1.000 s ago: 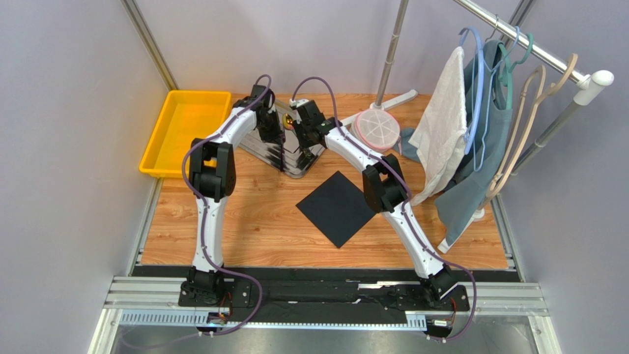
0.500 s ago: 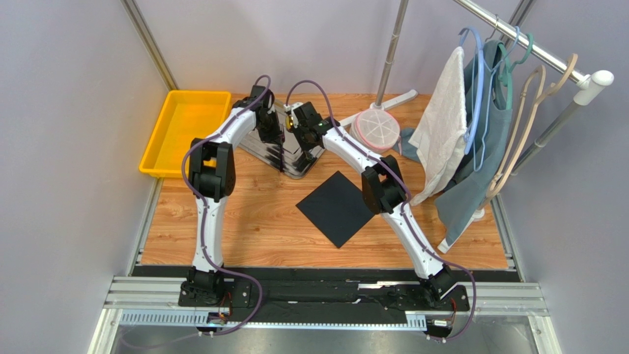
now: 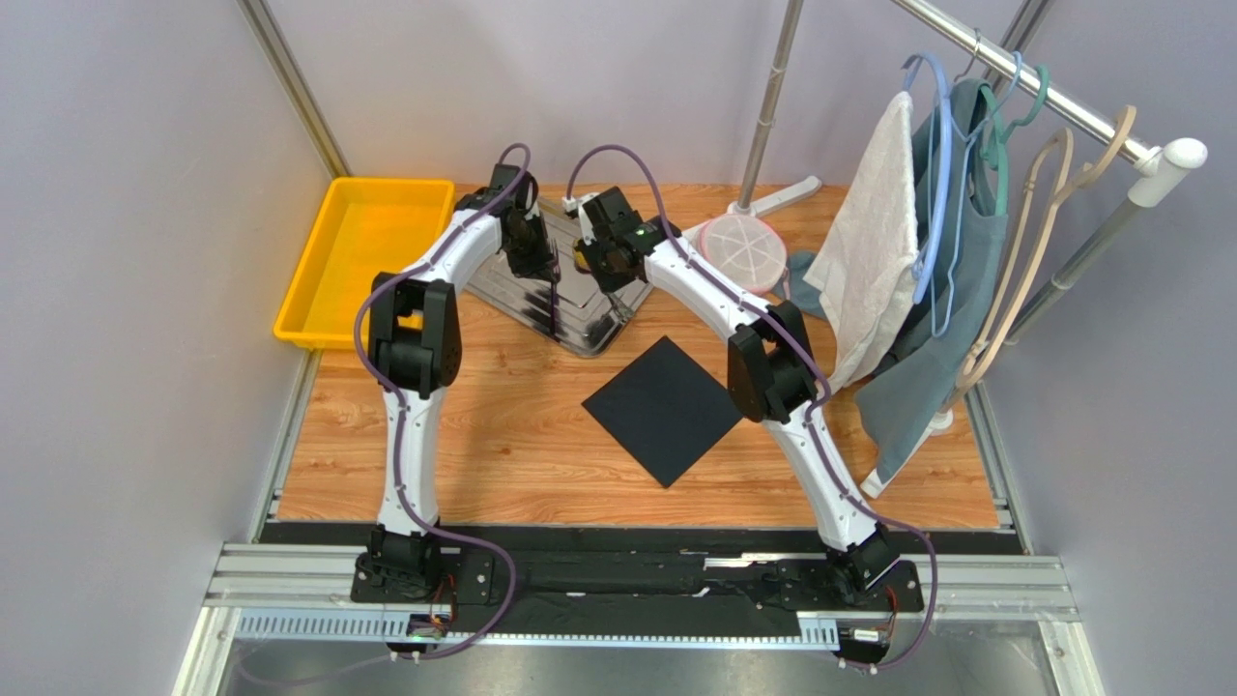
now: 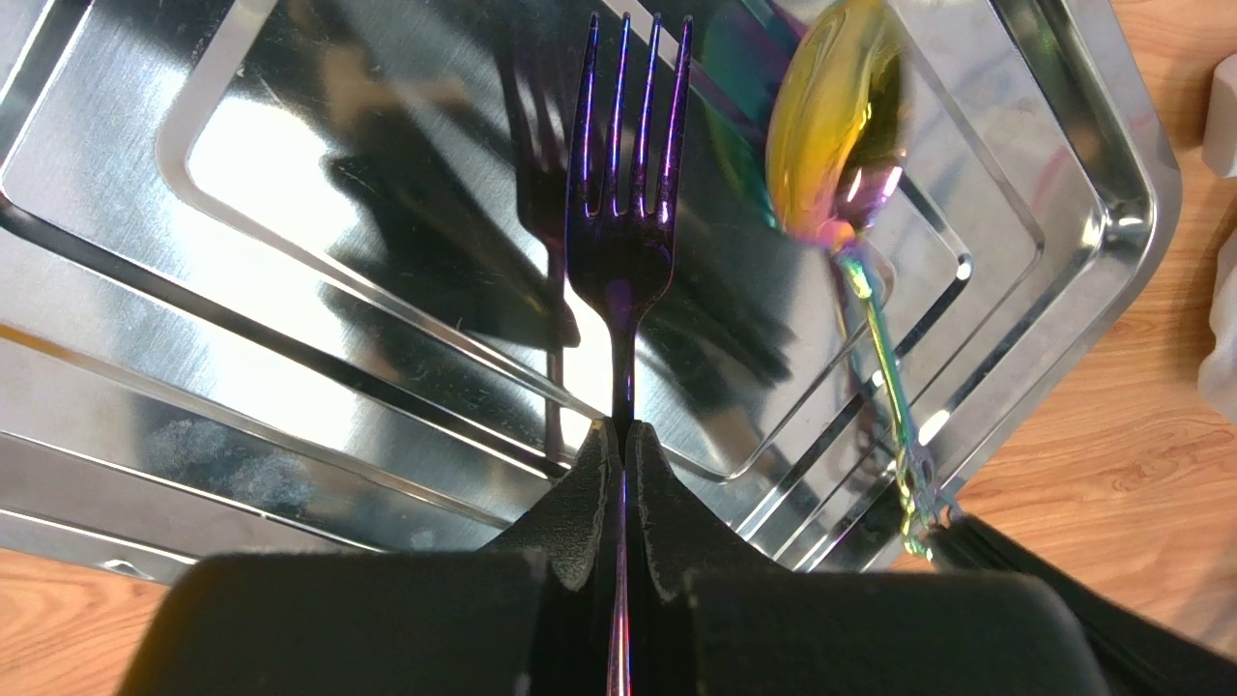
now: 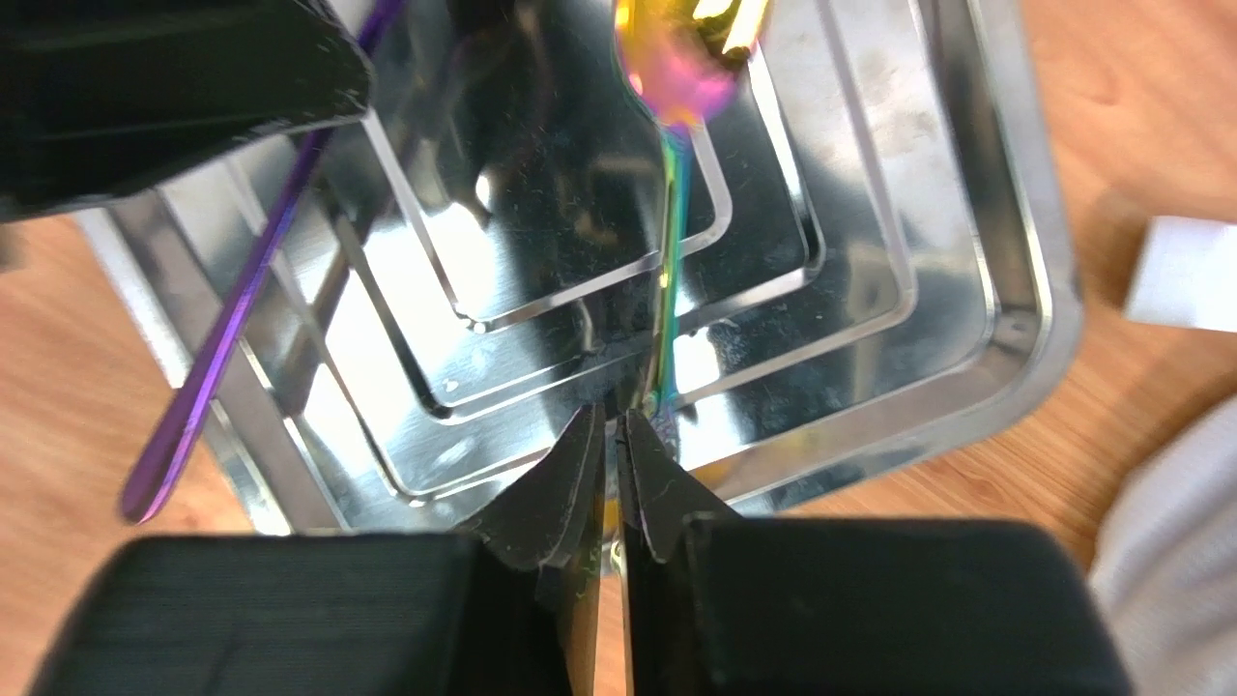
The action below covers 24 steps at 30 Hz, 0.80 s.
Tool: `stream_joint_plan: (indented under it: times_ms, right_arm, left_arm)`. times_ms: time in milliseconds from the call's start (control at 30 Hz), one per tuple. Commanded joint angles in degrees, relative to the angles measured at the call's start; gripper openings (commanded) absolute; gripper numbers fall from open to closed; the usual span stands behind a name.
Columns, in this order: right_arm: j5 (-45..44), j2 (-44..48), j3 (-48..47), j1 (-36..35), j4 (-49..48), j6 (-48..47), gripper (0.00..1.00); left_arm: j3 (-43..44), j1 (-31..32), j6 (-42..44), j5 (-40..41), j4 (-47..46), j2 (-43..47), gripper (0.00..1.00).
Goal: Place the utensils on the paper napkin and roll it up
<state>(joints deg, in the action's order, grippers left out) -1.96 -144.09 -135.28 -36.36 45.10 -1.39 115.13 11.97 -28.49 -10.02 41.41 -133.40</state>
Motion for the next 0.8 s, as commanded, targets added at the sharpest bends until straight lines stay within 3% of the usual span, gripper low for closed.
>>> stream_joint_plan:
  times_ms: [0, 200, 300, 333, 433, 767]
  right_arm:
    - [0.99, 5.05, 0.72, -0.29, 1.48, -0.98, 0.0]
    - [1.17, 5.49, 3.36, -0.2, 0.96, -1.51, 0.0]
    - [1.16, 3.56, 1.26, -0.03, 0.51, -1.34, 0.24]
    - [1.08, 3.03, 0.03, 0.15, 0.17, -0.9, 0.47]
    - [0.99, 1.8, -0.86, 0.94, -2.38, 0.33, 0.6]
    - [0.82, -3.64, -2.62, 1.29, -5.28, -0.28, 0.59]
  left_arm:
    - [0.62, -0.28, -0.95, -0.7, 0.34, 4.38, 0.0]
    - [-0.08, -0.28, -0.6, -1.23, 0.16, 4.64, 0.0]
    - [-0.35, -0.28, -0.6, -1.32, 0.16, 4.64, 0.0]
    - [-0.43, -0.28, -0.51, -1.4, 0.08, 4.73, 0.0]
    - [-0.96, -0.28, -0.25, -1.32, -0.1, 4.99, 0.0]
    - [-1.14, -0.28, -0.6, -1.66, -0.63, 4.82, 0.0]
